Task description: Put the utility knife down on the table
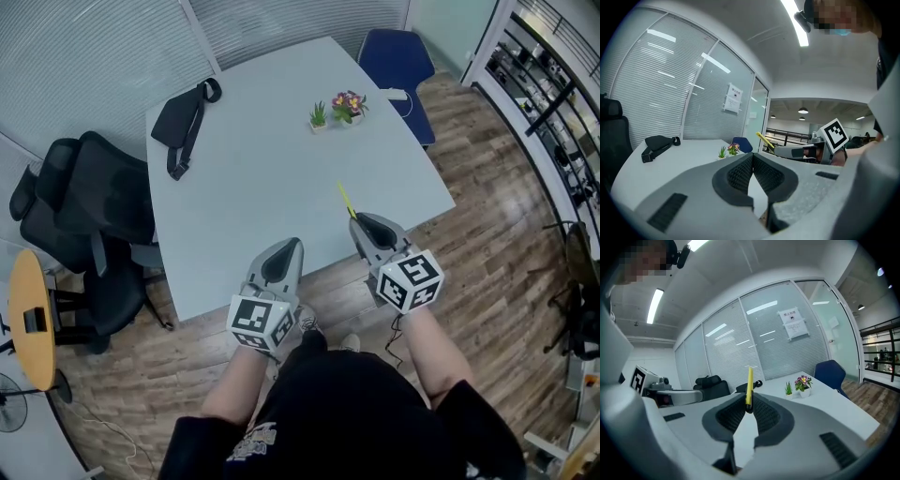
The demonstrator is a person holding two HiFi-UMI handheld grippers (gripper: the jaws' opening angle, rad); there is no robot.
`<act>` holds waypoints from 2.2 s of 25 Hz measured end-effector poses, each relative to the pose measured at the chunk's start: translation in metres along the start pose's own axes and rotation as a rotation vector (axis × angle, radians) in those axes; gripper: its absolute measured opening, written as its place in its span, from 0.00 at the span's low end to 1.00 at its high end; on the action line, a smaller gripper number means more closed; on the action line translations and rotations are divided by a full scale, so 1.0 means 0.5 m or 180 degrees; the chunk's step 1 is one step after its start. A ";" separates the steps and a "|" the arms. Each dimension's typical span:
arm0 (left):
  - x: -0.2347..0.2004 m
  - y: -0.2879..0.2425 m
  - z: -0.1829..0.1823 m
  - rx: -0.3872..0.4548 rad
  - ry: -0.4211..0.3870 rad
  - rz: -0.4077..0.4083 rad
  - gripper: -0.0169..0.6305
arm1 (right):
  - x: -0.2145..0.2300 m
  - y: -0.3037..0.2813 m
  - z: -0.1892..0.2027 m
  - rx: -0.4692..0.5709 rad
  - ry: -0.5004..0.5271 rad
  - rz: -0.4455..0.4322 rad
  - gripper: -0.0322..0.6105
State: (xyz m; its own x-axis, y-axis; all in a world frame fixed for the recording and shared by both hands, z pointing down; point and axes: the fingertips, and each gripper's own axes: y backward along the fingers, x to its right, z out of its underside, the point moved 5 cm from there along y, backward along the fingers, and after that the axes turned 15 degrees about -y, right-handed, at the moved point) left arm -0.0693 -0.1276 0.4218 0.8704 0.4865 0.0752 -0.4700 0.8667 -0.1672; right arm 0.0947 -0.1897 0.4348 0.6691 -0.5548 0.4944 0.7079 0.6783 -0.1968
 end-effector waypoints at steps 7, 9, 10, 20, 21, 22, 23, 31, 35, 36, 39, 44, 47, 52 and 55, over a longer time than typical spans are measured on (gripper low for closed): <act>-0.098 -0.034 0.026 -0.0032 0.0044 0.0125 0.03 | 0.003 -0.104 0.008 -0.0027 -0.0049 0.0122 0.13; -0.123 -0.043 0.033 -0.0034 0.0057 0.0174 0.03 | 0.003 -0.131 0.011 -0.0031 -0.0056 0.0163 0.13; -0.133 -0.047 0.037 -0.0034 0.0060 0.0199 0.03 | 0.003 -0.143 0.012 -0.0033 -0.0057 0.0184 0.13; -0.191 -0.060 0.053 -0.0013 0.0117 0.0275 0.03 | 0.004 -0.217 0.029 -0.0165 -0.0010 0.0272 0.13; -0.193 -0.061 0.054 -0.0015 0.0117 0.0267 0.04 | 0.007 -0.223 0.031 -0.0188 0.0000 0.0269 0.13; -0.196 -0.062 0.055 -0.0020 0.0120 0.0255 0.04 | 0.011 -0.230 0.033 -0.0212 0.0007 0.0266 0.13; -0.199 -0.063 0.056 -0.0027 0.0128 0.0237 0.03 | 0.015 -0.238 0.036 -0.0239 0.0012 0.0261 0.13; -0.191 -0.075 0.070 -0.0130 0.0217 -0.0024 0.03 | 0.070 -0.283 0.075 -0.0593 0.0014 0.0127 0.13; -0.181 -0.084 0.076 -0.0214 0.0244 -0.0180 0.03 | 0.104 -0.307 0.099 -0.0824 0.0026 0.0036 0.13; -0.178 -0.085 0.078 -0.0233 0.0263 -0.0226 0.03 | 0.112 -0.313 0.108 -0.0891 0.0034 0.0014 0.13; -0.163 -0.089 0.085 -0.0285 0.0321 -0.0348 0.03 | 0.136 -0.326 0.137 -0.1115 0.0083 -0.0042 0.13; -0.140 -0.089 0.106 -0.0392 0.0374 -0.0495 0.03 | 0.173 -0.341 0.187 -0.1442 0.0191 -0.0102 0.13; -0.128 -0.091 0.120 -0.0449 0.0416 -0.0559 0.03 | 0.196 -0.348 0.216 -0.1622 0.0244 -0.0104 0.13; -0.116 -0.098 0.138 -0.0529 0.0466 -0.0629 0.04 | 0.237 -0.362 0.261 -0.1907 0.0324 -0.0058 0.13; -0.118 -0.097 0.149 -0.0568 0.0506 -0.0677 0.03 | 0.253 -0.371 0.287 -0.2063 0.0363 -0.0024 0.13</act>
State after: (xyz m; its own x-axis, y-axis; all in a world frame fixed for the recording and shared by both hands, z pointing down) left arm -0.1087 -0.1903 0.4985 0.9650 0.2611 -0.0252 -0.2542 0.9073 -0.3349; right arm 0.0155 -0.3168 0.6553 0.6580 -0.6303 0.4120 0.6818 0.2664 -0.6813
